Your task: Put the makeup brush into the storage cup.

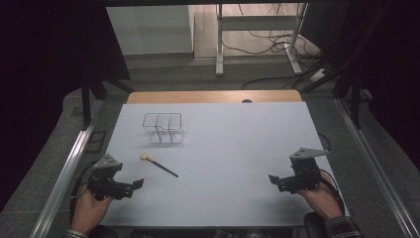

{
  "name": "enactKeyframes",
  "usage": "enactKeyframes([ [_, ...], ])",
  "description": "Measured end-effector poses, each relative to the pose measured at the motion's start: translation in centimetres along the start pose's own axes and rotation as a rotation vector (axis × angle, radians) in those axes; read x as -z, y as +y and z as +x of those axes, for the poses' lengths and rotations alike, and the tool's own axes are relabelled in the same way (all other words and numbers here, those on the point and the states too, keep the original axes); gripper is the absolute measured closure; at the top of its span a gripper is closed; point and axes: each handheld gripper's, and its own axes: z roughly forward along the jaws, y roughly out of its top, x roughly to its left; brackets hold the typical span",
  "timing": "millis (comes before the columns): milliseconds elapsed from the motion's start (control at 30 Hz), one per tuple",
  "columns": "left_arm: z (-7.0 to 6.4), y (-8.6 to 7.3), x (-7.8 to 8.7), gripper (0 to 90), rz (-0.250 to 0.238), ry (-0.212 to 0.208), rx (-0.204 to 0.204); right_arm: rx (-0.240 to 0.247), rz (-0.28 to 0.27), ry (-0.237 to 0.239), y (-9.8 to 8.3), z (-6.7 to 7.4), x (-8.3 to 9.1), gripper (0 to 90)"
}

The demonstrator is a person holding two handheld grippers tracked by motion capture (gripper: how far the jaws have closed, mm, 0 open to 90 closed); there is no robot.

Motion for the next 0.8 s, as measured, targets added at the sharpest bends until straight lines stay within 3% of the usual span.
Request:
enactKeyframes([
  [167, 0.00, -0.01, 0.04, 0.0, 0.000, 0.001, 0.004, 0.040, 0.000, -0.017, -0.07, -0.02, 0.14, 0.0],
  [800, -0.07, -0.06, -0.10, 0.0, 0.028, 0.019, 0.027, 0.049, 0.029, 0.017, -0.12, 0.13, -0.02, 0.0],
])
